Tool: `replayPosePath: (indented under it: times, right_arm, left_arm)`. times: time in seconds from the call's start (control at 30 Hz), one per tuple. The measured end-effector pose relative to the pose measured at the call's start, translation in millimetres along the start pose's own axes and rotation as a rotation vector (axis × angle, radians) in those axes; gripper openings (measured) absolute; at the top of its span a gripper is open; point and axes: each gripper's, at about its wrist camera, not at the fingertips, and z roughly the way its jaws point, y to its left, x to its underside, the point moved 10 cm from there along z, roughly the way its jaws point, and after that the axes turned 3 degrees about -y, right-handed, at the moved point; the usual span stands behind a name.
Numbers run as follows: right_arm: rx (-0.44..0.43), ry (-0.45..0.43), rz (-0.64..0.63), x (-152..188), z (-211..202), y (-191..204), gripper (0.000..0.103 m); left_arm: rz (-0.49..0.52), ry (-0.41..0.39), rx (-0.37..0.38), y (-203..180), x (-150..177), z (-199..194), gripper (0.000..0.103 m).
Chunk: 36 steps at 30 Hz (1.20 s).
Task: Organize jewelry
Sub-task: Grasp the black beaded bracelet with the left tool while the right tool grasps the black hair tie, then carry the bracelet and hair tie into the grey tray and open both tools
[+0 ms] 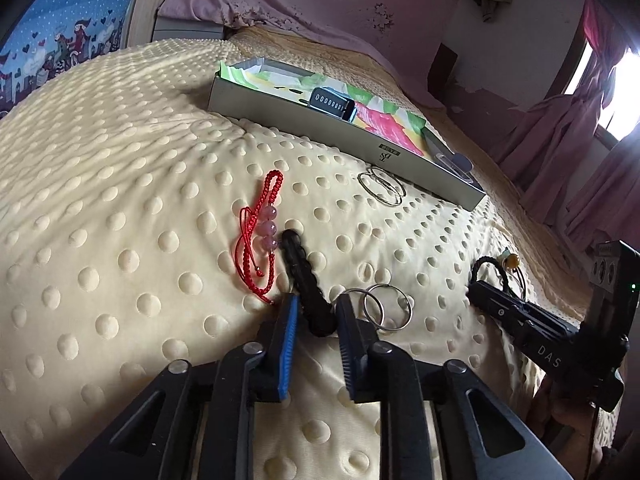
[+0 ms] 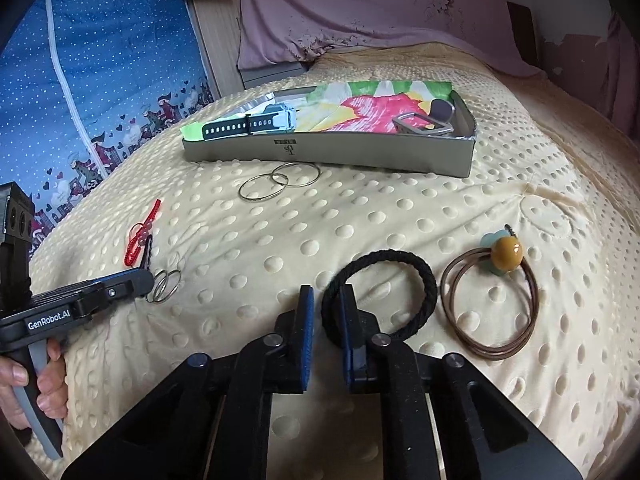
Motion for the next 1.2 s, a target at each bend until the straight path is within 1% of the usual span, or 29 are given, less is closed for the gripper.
replayPosePath:
  times: [0.1,0.17,0.23,0.37,0.57,0.77,0.9,1.03,1.1,1.2]
  right_arm:
    - [-0.027,0.010,0.014,2.8,0.0,2.9,0.006]
    - [-0.045,0.011,0.022,4.1,-0.9,5.8,0.006]
    - [-0.072,0.012,0.023,5.3,-2.6,11.9,0.006]
    - [-0.111,0.016,-0.012,9.5,-8.0,28.1,0.005]
    - [-0.141,0.005,-0.057,12.5,-21.0,47.1,0.005]
    - [-0.146,-0.050,-0.080,4.2,-35.9,53.5,0.005]
    - [-0.149,-0.070,-0.079,-0.8,-40.8,54.0,0.005]
    - [-0.139,-0.095,-0.087,-8.9,-44.6,52.2,0.005]
    - [-0.141,-0.109,-0.091,-16.2,-47.7,49.8,0.005]
    - [-0.121,-0.126,-0.114,-25.1,-50.2,42.4,0.005]
  left_arm:
    - [-0.011,-0.009,0.011,-0.1,1.2,-3.4,0.015]
    - [0.000,-0.042,0.010,-2.6,2.6,-11.9,0.015]
    - [0.015,-0.055,0.019,-6.5,5.0,-18.5,0.015]
    - [0.052,-0.070,0.032,-15.3,8.5,-25.9,0.015]
    - [0.045,-0.100,0.059,-19.4,4.8,-34.9,0.015]
    - [0.072,-0.115,0.066,-26.8,3.2,-39.5,0.015]
    - [0.086,-0.126,0.076,-33.3,1.5,-41.2,0.015]
    - [0.117,-0.116,0.145,-44.9,-2.4,-42.5,0.015]
    - [0.136,-0.119,0.158,-45.2,-3.8,-44.2,0.015]
    - [0.108,-0.113,0.169,-41.6,-12.0,-38.5,0.015]
